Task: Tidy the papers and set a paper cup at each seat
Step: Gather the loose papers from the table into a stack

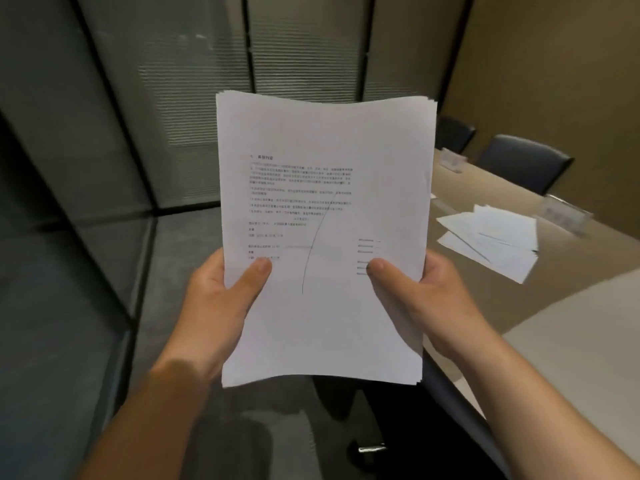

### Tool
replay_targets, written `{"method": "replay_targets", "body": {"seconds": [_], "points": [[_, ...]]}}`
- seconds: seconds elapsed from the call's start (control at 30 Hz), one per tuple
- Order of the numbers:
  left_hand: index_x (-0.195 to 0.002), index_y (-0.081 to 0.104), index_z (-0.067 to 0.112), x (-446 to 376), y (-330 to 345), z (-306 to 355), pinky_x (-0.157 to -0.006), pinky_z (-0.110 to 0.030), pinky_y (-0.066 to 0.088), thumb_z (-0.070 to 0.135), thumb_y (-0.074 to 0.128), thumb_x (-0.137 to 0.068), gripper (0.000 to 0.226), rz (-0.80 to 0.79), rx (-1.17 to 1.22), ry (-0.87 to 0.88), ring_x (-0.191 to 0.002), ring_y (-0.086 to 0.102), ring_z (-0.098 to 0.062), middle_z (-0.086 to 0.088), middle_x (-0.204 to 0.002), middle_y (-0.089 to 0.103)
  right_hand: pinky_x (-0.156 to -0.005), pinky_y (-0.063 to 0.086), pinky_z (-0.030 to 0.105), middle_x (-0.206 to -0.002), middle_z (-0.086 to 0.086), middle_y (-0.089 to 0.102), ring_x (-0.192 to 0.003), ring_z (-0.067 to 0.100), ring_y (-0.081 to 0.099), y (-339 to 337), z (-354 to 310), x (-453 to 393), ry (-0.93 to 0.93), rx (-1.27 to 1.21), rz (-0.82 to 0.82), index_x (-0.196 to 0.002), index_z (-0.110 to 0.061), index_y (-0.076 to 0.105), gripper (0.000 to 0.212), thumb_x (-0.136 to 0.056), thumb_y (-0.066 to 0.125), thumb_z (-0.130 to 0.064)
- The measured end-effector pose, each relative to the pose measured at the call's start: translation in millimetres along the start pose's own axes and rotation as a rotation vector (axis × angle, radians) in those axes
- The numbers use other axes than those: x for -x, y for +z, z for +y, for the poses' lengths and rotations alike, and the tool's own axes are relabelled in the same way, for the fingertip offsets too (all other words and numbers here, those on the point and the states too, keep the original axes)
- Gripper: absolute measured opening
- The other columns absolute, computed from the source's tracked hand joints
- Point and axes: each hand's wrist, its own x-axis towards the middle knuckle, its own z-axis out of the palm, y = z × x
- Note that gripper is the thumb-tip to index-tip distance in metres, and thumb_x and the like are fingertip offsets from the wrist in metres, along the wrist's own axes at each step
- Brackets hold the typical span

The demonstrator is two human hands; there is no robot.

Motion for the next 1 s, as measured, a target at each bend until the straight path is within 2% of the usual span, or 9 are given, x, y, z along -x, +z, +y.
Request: {"method": "replay_targets", "body": {"seconds": [0.1, 0.23, 0.33, 0.47, 0.53, 0.6, 0.73, 0.9, 1.0], "points": [[-0.106, 0.071, 0.03, -62.7, -1.6, -16.5, -0.086, -0.043, 0.055, 0.016, 0.059, -0.096, 0.022, -0.051, -0.014, 0.007, -0.099, 0.074, -0.02, 0.004, -0.108, 0.077, -0.085, 0.059, 0.036, -0.103, -0.005, 0.078, -0.096, 0.015, 0.074, 9.2, 14.0, -40.3, 0.008, 0.055, 0.114, -0.106, -0.02, 0.072, 0.018, -0.092, 0.063, -0.011], [-0.108, 0.068, 0.034, -155.7, 10.0, -38.8, -0.083, -0.042, 0.057, 0.021, 0.059, -0.096, 0.02, -0.132, -0.065, -0.001, -0.097, 0.074, -0.014, 0.01, -0.108, 0.076, -0.079, 0.06, 0.032, -0.098, -0.008, 0.078, -0.089, 0.011, 0.074, 7.8, 41.9, -113.6, 0.023, 0.091, 0.255, -0.099, -0.023, 0.073, 0.015, -0.09, 0.065, -0.014], [-0.113, 0.067, 0.027, -238.5, 25.6, -50.2, -0.084, -0.043, 0.059, 0.02, 0.061, -0.095, 0.02, -0.184, -0.085, 0.006, -0.097, 0.074, -0.016, 0.007, -0.107, 0.077, -0.075, 0.059, 0.031, -0.091, -0.013, 0.078, -0.083, 0.01, 0.075, -1.8, 63.0, -190.2, 0.043, 0.085, 0.311, -0.092, -0.027, 0.074, 0.014, -0.09, 0.067, -0.016], [-0.11, 0.067, 0.028, -340.3, 52.5, -52.3, -0.076, -0.035, 0.061, 0.018, 0.062, -0.093, 0.02, -0.275, -0.145, 0.01, -0.092, 0.075, -0.016, 0.008, -0.102, 0.078, -0.073, 0.057, 0.03, -0.089, -0.016, 0.078, -0.081, 0.006, 0.074, -18.0, 78.4, -278.4, 0.064, 0.106, 0.411, -0.091, -0.029, 0.075, 0.012, -0.088, 0.068, -0.02], [-0.108, 0.068, 0.028, -386.0, 67.5, -57.9, -0.072, -0.031, 0.062, 0.019, 0.062, -0.093, 0.018, -0.332, -0.16, -0.002, -0.09, 0.075, -0.014, 0.009, -0.1, 0.078, -0.067, 0.056, 0.022, -0.088, -0.017, 0.077, -0.078, 0.003, 0.073, -27.3, 85.1, -309.1, 0.064, 0.105, 0.445, -0.093, -0.028, 0.074, 0.011, -0.089, 0.068, -0.021], [-0.11, 0.068, 0.027, -427.0, 86.3, -69.6, -0.074, -0.034, 0.061, 0.02, 0.063, -0.093, 0.018, -0.391, -0.166, -0.025, -0.091, 0.075, -0.016, 0.006, -0.102, 0.078, -0.061, 0.054, 0.015, -0.085, -0.022, 0.076, -0.075, -0.001, 0.072, -41.0, 93.4, -332.9, 0.08, 0.112, 0.486, -0.09, -0.03, 0.073, 0.01, -0.09, 0.067, -0.021], [-0.103, 0.069, 0.026, -498.3, 143.2, -102.3, -0.068, -0.03, 0.06, 0.013, 0.062, -0.093, 0.017, -0.535, -0.149, -0.072, -0.089, 0.075, -0.017, 0.006, -0.098, 0.079, -0.075, 0.059, 0.031, -0.089, -0.021, 0.077, -0.08, 0.004, 0.074, -76.3, 111.7, -372.9, 0.13, 0.155, 0.641, -0.087, -0.035, 0.073, 0.01, -0.088, 0.069, -0.026], [-0.107, 0.069, 0.027, -579.2, 230.9, -131.3, -0.072, -0.032, 0.06, 0.012, 0.058, -0.096, 0.022, -0.818, -0.11, -0.068, -0.089, 0.075, -0.013, 0.006, -0.103, 0.078, -0.081, 0.06, 0.037, -0.097, -0.012, 0.078, -0.087, 0.009, 0.074, -122.3, 128.1, -415.7, 0.149, 0.208, 0.901, -0.1, -0.025, 0.074, 0.013, -0.089, 0.069, -0.023], [-0.101, 0.069, 0.031, -616.0, 281.0, -138.8, -0.067, -0.025, 0.056, 0.011, 0.059, -0.095, 0.023, -0.965, -0.067, -0.078, -0.085, 0.074, -0.009, 0.012, -0.096, 0.078, -0.085, 0.06, 0.042, -0.102, -0.006, 0.078, -0.091, 0.013, 0.074, -140.4, 128.6, -433.7, 0.187, 0.215, 1.058, -0.106, -0.021, 0.073, 0.017, -0.09, 0.068, -0.023]]}}
